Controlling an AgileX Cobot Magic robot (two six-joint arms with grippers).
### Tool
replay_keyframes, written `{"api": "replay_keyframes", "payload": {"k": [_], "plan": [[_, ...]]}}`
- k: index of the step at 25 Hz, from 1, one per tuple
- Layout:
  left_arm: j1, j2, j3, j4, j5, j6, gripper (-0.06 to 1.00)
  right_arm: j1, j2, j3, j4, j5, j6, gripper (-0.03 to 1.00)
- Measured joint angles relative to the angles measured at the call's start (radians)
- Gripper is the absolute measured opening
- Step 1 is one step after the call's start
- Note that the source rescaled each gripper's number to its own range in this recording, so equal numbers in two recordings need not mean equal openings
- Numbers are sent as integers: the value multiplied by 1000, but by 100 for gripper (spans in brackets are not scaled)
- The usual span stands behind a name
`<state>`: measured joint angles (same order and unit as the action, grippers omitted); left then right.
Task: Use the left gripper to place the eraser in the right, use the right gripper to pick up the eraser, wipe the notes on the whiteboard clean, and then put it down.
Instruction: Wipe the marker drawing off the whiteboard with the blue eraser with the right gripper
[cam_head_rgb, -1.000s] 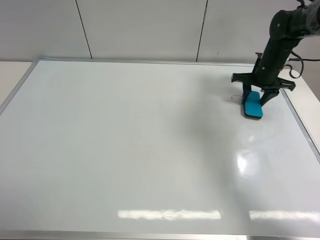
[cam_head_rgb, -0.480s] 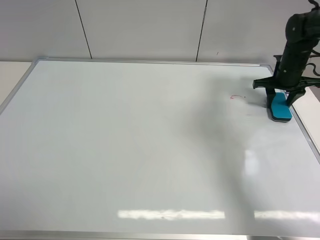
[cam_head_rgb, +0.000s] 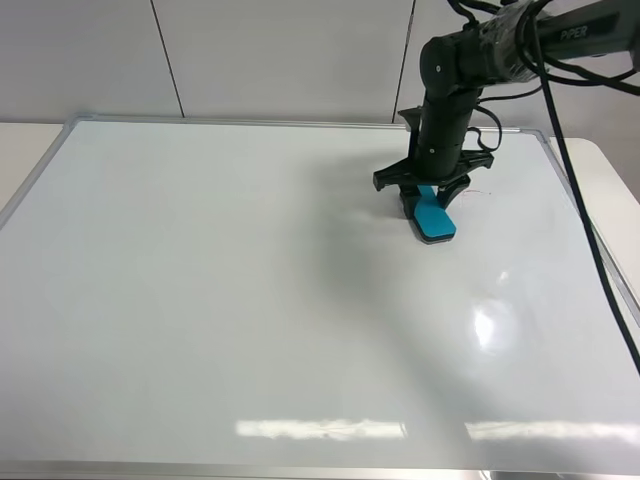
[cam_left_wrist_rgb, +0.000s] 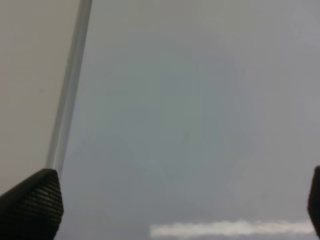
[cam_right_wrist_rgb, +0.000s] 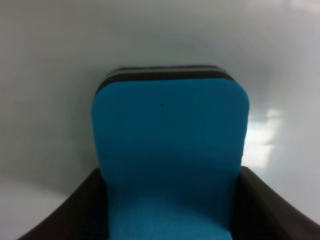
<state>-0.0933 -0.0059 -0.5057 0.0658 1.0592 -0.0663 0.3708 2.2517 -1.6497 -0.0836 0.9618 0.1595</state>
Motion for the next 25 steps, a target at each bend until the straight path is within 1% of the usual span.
{"api": "replay_keyframes", "payload": {"k": [3, 5, 7, 9, 11, 13, 16, 18, 21, 25], "plan": [[0, 0, 0, 0, 0, 0, 100, -12, 2, -7, 13, 2, 0, 4], [0, 0, 0, 0, 0, 0, 100, -34, 8, -23, 30, -1, 1, 4], [0, 0, 0, 0, 0, 0, 100, -70, 12, -48, 31, -26, 3, 4], [0, 0, 0, 0, 0, 0, 100, -135, 24, -82, 18, -57, 4, 4], [0, 0, 0, 0, 0, 0, 100, -207, 35, -124, -6, -69, 5, 4], [0, 0, 0, 0, 0, 0, 100, -273, 37, -152, -32, -67, 7, 4], [0, 0, 0, 0, 0, 0, 100, -340, 37, -165, -56, -42, 7, 4], [0, 0, 0, 0, 0, 0, 100, -364, 38, -165, -80, -13, 7, 4], [0, 0, 0, 0, 0, 0, 100, -376, 41, -165, -120, 24, 7, 4], [0, 0, 0, 0, 0, 0, 100, -360, 47, -165, -103, 18, 7, 4]]}}
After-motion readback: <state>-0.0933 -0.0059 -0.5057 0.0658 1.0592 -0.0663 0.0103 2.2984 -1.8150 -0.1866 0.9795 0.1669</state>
